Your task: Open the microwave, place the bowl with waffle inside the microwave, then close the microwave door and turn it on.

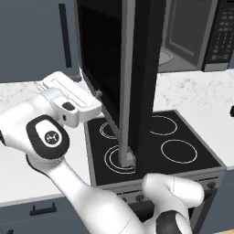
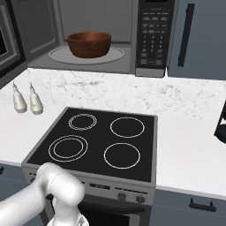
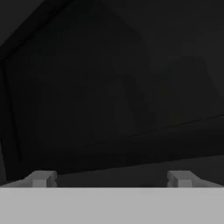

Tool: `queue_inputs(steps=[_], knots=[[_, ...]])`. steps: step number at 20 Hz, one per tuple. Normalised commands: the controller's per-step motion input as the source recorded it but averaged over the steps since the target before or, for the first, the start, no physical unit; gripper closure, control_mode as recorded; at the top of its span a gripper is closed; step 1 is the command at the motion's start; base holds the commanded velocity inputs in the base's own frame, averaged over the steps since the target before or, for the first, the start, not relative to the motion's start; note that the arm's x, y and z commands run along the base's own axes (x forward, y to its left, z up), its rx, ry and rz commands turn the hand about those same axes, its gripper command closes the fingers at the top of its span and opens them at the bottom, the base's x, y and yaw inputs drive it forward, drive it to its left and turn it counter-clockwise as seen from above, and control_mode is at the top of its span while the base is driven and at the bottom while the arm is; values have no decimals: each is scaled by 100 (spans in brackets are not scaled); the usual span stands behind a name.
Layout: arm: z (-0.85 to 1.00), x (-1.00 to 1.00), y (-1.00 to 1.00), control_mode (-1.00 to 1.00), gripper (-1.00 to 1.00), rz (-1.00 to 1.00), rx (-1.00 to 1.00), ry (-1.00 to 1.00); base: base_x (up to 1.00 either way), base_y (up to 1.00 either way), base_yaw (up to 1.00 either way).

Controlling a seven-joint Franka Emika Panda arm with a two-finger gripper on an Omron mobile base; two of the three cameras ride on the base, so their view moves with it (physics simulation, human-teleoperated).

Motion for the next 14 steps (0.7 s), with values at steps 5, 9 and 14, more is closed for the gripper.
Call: queue_inputs(steps=[5, 9, 14], knots=[[26, 66, -93, -100, -100, 18, 31, 0, 0, 0, 0], [17, 81, -87, -100, -100, 19, 29, 0, 0, 0, 0], [0, 77, -99, -100, -100, 28, 24, -3, 0, 0, 0]])
